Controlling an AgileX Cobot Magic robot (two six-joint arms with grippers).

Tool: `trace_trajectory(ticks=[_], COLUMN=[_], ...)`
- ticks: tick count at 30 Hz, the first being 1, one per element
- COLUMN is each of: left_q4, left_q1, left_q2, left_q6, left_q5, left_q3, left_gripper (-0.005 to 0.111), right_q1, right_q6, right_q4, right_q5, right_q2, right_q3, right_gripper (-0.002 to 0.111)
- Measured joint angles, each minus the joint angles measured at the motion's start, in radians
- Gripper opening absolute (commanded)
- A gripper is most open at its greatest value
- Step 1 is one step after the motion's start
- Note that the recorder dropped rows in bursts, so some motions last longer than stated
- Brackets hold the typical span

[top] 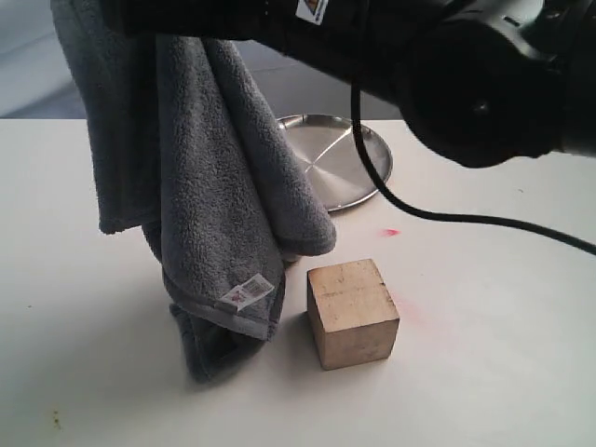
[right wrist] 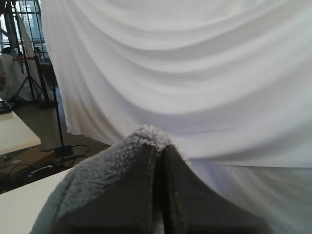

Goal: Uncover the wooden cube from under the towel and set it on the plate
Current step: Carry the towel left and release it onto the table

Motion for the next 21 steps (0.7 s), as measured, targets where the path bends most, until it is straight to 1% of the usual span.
trace_trajectory(ticks=[13, 21], left_q4=[0.0, 0.0], left_q1=[0.0, 0.0], left_q2=[0.0, 0.0], left_q6=[0.0, 0.0], left_q5=[0.0, 0.0], left_q3=[0.0, 0.0], left_gripper=[0.001, 0.001], right_q1=[0.007, 0.007], right_q6=[0.024, 0.025], right_q4=[0.0, 0.0], right_q5=[0.011, 0.103], right_q2=[0.158, 0.233], right_q3=[-0.002, -0.002], right_gripper=[0.0, 0.0])
